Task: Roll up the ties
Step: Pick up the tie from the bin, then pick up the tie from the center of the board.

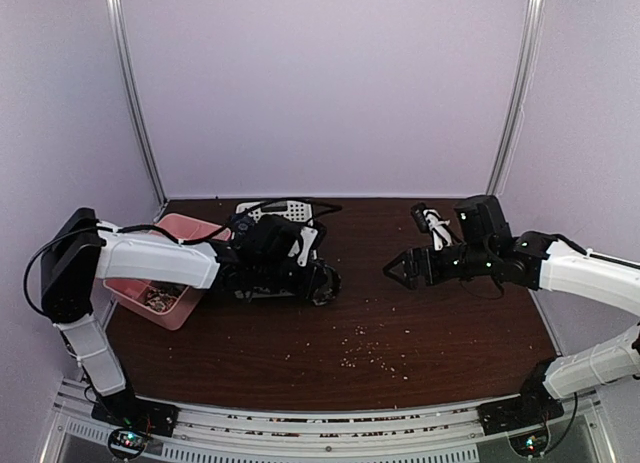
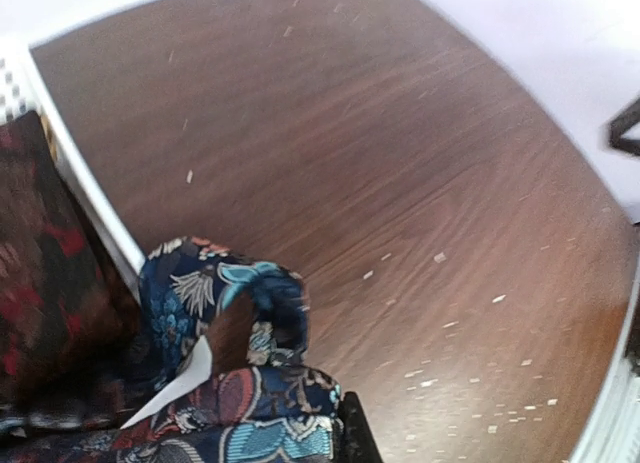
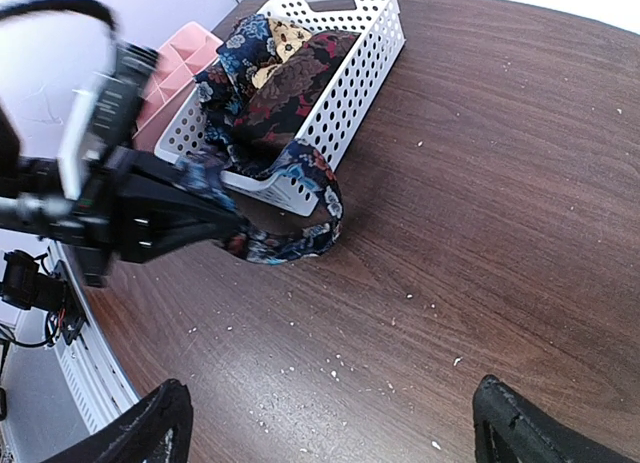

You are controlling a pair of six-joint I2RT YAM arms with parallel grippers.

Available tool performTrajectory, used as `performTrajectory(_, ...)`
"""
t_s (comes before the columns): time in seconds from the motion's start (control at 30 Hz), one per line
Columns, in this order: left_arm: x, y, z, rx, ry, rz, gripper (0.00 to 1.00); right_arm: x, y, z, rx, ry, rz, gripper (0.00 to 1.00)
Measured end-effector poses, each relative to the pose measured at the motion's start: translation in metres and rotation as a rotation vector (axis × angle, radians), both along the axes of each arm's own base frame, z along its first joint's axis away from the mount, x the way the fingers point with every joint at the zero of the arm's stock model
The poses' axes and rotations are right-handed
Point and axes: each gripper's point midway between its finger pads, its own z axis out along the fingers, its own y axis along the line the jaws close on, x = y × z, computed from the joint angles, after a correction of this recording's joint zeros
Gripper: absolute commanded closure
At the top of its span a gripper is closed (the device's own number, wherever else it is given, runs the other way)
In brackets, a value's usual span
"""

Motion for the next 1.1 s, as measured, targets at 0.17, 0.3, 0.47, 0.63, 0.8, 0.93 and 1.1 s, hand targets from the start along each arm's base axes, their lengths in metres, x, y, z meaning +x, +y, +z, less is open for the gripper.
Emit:
performTrajectory(0.17, -0.012, -0.006, 0.074, -0.094, -0.116, -0.060, 1.00, 0.000, -0.001, 0.002, 0.004, -0.005, -0.003, 0.02)
performTrajectory(0.3, -0.012, -0.006, 0.163, -0.136, -0.275, -0.091, 1.00, 0.000, -0.003, 0.005, 0.008, -0.011, -0.006, 0.02)
performTrajectory(0.47, -0.010, 0.017, 0.327, -0.226, -0.570, -0.062, 1.00, 0.001, -0.003, 0.006, 0.010, -0.010, -0.007, 0.02)
performTrajectory(0.63, -0.047, 0.071, 0.454, -0.371, -0.808, -0.042, 1.00, 0.002, -0.001, 0.014, 0.021, -0.021, -0.005, 0.02)
performTrajectory(0.8, -0.082, 0.110, 0.504, -0.449, -0.921, -0.062, 1.00, 0.008, 0.006, 0.031, 0.048, -0.045, 0.007, 0.03)
performTrajectory(0.93, -0.096, 0.125, 0.521, -0.468, -0.964, -0.071, 1.00, 0.014, 0.015, 0.035, 0.062, -0.043, 0.024, 0.05)
performTrajectory(1.1, -0.107, 0.136, 0.529, -0.485, -0.983, -0.082, 1.00, 0.021, 0.026, 0.035, 0.069, -0.023, 0.049, 0.08)
